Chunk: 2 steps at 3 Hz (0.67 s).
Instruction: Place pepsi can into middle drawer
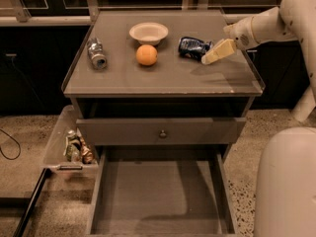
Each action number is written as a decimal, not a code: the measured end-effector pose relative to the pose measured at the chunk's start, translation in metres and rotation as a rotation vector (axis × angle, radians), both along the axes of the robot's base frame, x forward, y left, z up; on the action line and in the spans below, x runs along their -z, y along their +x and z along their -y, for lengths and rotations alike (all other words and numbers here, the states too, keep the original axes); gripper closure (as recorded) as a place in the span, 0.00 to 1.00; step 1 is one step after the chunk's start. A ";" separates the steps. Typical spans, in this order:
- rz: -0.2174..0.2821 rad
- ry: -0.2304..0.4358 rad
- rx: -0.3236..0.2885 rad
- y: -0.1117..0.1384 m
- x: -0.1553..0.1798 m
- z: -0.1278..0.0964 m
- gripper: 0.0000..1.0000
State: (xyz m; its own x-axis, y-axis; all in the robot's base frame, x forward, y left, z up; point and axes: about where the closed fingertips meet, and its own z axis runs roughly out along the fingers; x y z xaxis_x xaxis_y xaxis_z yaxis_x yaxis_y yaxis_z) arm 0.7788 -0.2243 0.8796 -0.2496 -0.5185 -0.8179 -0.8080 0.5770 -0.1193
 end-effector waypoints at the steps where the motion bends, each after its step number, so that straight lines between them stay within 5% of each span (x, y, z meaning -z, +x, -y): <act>1: -0.031 0.007 -0.015 0.007 0.009 -0.008 0.00; 2: -0.055 0.016 -0.032 0.012 0.017 -0.019 0.00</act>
Offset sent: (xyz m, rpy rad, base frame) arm 0.0326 0.0143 -0.0110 0.0226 0.0762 0.0445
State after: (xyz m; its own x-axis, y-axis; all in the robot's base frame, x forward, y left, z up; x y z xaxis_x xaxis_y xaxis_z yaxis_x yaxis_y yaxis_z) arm 0.7912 -0.2050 0.8628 -0.2781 -0.5142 -0.8114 -0.8313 0.5520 -0.0649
